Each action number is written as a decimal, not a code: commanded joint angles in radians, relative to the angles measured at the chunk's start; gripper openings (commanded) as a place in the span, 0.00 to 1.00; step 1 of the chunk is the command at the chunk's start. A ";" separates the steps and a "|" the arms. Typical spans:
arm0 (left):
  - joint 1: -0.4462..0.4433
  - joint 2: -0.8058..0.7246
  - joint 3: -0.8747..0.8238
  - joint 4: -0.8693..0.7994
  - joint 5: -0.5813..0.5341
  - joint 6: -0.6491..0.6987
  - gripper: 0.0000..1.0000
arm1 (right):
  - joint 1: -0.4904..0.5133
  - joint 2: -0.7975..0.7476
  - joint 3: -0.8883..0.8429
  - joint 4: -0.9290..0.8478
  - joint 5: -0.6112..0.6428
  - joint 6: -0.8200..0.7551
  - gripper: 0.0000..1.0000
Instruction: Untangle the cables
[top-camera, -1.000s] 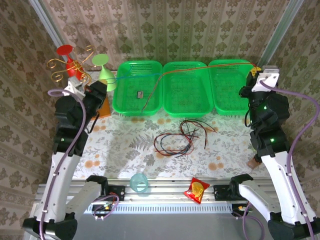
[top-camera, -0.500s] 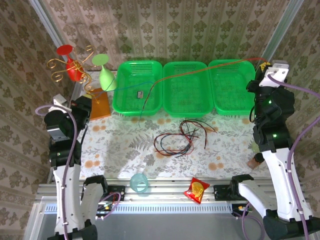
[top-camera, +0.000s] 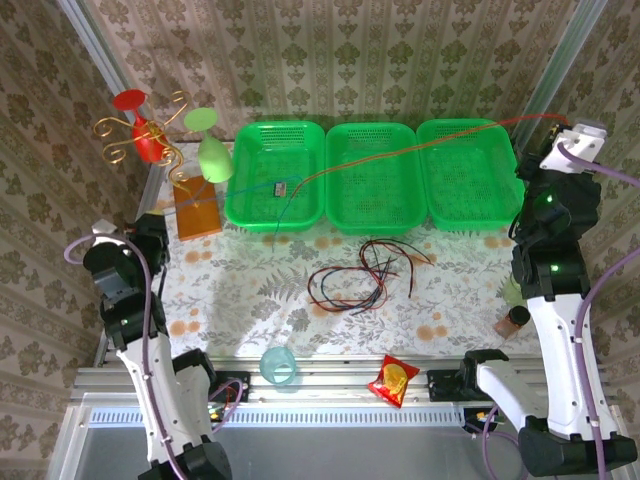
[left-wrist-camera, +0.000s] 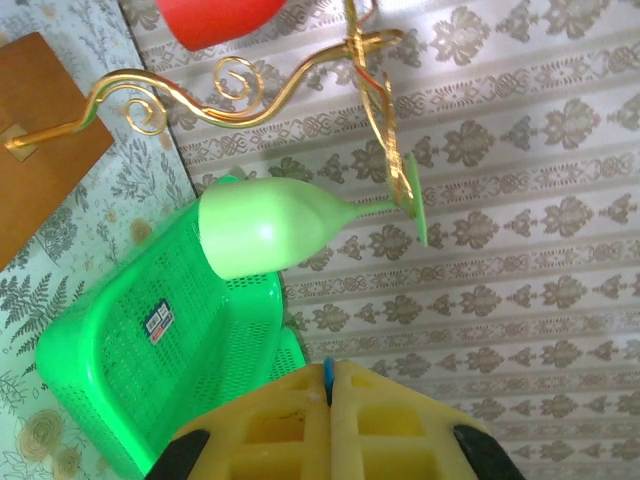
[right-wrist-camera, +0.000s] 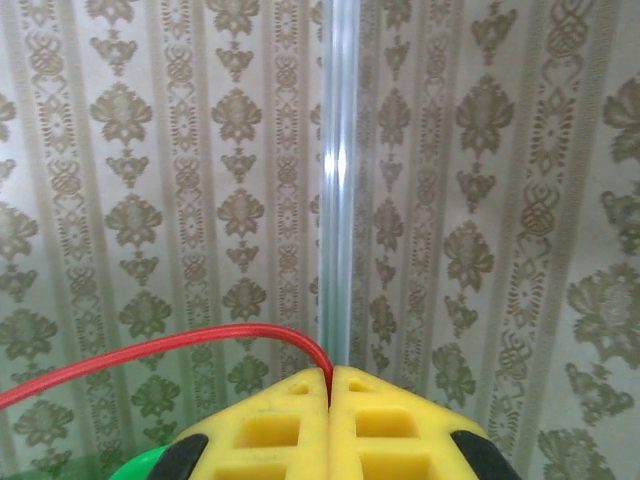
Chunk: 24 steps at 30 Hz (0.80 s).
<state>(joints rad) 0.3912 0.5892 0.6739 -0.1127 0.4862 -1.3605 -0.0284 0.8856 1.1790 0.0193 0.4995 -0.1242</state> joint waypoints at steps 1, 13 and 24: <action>0.017 -0.005 -0.012 0.072 0.021 -0.071 0.00 | -0.015 0.000 0.033 0.036 0.063 0.036 0.00; 0.072 -0.042 -0.032 0.035 -0.071 -0.093 0.00 | -0.081 0.008 0.044 0.015 0.100 -0.025 0.00; -0.052 -0.037 0.209 -0.225 -0.077 0.180 0.00 | -0.101 0.020 0.087 -0.007 -0.075 0.031 0.00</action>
<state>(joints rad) 0.3771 0.5690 0.7956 -0.2508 0.4324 -1.3136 -0.1249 0.9035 1.2064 0.0086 0.4805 -0.1162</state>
